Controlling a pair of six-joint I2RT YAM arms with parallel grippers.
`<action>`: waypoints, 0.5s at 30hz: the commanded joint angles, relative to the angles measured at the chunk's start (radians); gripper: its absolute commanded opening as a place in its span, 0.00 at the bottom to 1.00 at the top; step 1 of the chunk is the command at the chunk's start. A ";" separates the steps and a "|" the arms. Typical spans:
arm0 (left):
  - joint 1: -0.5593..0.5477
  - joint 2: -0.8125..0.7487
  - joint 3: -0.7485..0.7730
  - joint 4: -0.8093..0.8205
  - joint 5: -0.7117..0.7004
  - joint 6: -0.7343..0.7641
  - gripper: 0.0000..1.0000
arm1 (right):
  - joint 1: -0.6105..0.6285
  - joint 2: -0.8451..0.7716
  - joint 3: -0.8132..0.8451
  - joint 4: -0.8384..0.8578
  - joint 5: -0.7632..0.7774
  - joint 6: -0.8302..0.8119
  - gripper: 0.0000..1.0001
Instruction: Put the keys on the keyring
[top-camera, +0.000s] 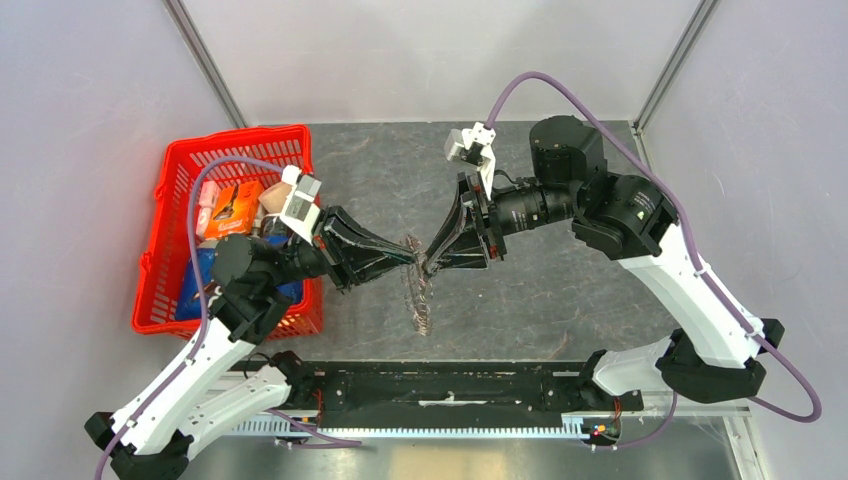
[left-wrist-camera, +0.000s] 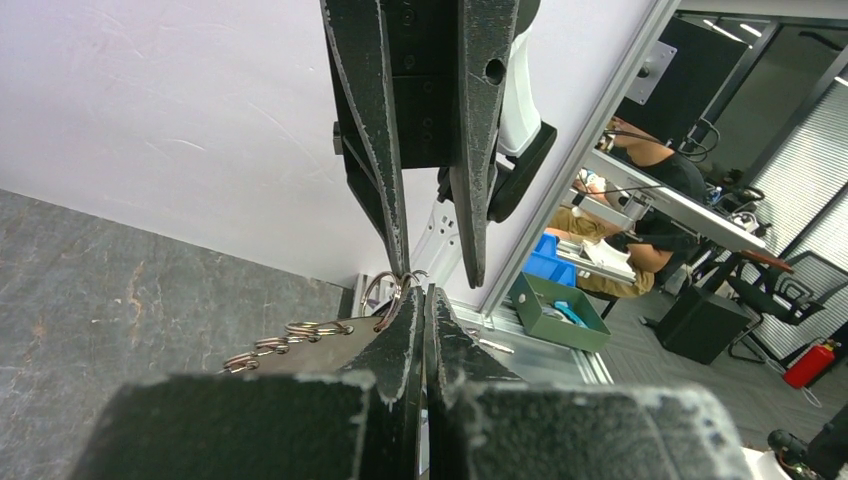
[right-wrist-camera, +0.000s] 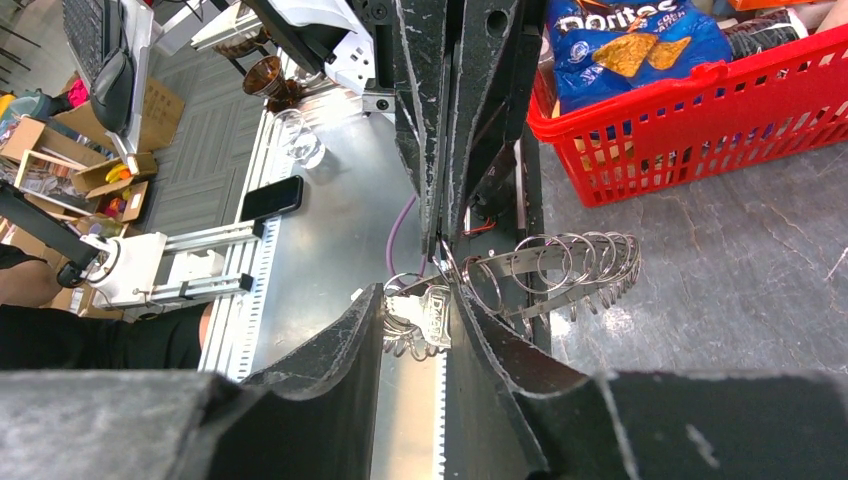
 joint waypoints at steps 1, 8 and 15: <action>0.000 -0.003 -0.001 0.093 0.006 -0.042 0.02 | 0.003 -0.002 -0.010 0.054 -0.019 0.004 0.37; 0.000 0.002 -0.005 0.110 0.008 -0.053 0.02 | 0.003 -0.006 -0.024 0.074 -0.006 -0.009 0.36; -0.001 0.004 -0.010 0.123 0.012 -0.062 0.02 | 0.002 -0.004 -0.014 0.080 0.007 -0.021 0.36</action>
